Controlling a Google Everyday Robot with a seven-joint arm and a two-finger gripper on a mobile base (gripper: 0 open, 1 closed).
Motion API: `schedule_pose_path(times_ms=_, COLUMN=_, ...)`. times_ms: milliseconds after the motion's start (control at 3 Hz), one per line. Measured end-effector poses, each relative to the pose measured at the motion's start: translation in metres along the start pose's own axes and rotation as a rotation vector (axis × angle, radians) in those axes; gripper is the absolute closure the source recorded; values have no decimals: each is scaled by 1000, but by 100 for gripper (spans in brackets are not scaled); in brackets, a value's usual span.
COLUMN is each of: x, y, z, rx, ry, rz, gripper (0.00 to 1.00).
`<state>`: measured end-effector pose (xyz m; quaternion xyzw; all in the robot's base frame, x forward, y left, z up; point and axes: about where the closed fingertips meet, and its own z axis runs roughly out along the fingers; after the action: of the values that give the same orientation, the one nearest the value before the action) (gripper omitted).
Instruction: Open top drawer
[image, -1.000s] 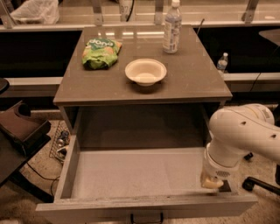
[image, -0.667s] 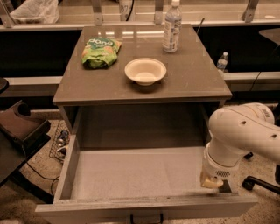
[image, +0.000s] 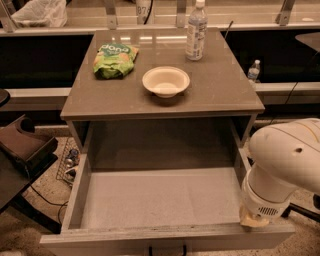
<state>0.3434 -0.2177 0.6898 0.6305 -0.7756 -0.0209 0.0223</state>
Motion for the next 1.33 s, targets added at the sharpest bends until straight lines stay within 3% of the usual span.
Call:
schedule_pose_path(times_ms=667, x=0, y=1, z=-1, rx=2, ry=1, rz=0, gripper=36)
schedule_pose_path(times_ms=1000, x=1, y=1, z=-2, rx=6, ry=2, rz=1, gripper=5)
schedule_pose_path(times_ms=1333, x=1, y=0, z=-2, rx=6, ry=2, rz=1, gripper=0)
